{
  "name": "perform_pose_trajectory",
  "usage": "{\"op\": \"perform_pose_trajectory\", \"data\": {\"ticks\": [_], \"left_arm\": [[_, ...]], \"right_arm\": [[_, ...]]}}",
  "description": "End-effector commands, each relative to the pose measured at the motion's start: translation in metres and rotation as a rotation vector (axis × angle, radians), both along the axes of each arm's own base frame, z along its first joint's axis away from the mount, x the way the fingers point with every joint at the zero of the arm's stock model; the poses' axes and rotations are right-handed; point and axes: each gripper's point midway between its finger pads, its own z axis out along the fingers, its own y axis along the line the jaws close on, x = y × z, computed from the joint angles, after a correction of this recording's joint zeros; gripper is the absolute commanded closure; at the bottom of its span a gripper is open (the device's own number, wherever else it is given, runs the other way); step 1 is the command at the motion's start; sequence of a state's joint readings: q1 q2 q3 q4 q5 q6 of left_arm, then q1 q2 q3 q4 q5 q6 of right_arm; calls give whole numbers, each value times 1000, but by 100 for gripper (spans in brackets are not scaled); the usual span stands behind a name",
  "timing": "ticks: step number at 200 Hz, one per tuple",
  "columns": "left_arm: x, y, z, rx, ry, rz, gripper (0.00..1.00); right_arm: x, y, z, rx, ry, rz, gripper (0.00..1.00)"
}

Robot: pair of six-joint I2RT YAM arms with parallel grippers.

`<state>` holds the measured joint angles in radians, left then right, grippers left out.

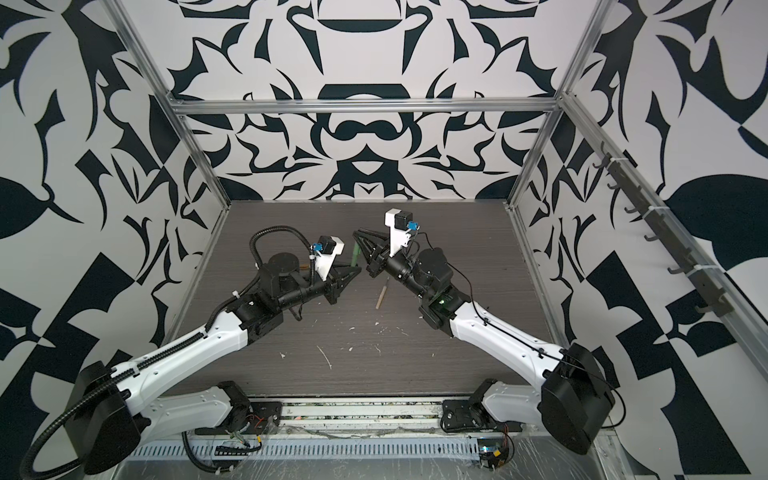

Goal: Insert the pens into the pen caps
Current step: 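Open the right gripper off the green cap and draw the right arm back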

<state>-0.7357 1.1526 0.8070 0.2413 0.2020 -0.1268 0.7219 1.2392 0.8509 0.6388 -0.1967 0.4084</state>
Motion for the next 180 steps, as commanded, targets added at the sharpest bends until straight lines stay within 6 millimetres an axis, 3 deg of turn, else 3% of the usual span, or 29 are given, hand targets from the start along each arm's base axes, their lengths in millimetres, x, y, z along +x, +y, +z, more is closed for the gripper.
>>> {"op": "perform_pose_trajectory", "data": {"ticks": [1,31,64,75,93,117,160,180], "left_arm": [[-9,28,137,-317,-370,45,100],[-8,24,77,-225,-241,28,100],[-14,27,30,-170,-120,27,100],[-15,30,18,-161,-92,39,100],[-15,37,6,-160,-59,73,100],[-15,49,-2,-163,-19,133,100],[6,78,-11,-71,96,356,100],[16,84,-16,9,168,425,100]], "right_arm": [[-32,16,-119,-342,331,128,93],[-11,8,-30,-264,168,20,79],[-26,-9,67,-167,-12,-4,68],[-34,-17,88,-134,-52,-10,67],[-42,-28,98,-124,-67,-25,65],[-43,-37,71,-179,-16,-56,65],[-20,-64,-54,-424,218,-221,67],[-7,-83,-102,-484,332,-306,69]]}}
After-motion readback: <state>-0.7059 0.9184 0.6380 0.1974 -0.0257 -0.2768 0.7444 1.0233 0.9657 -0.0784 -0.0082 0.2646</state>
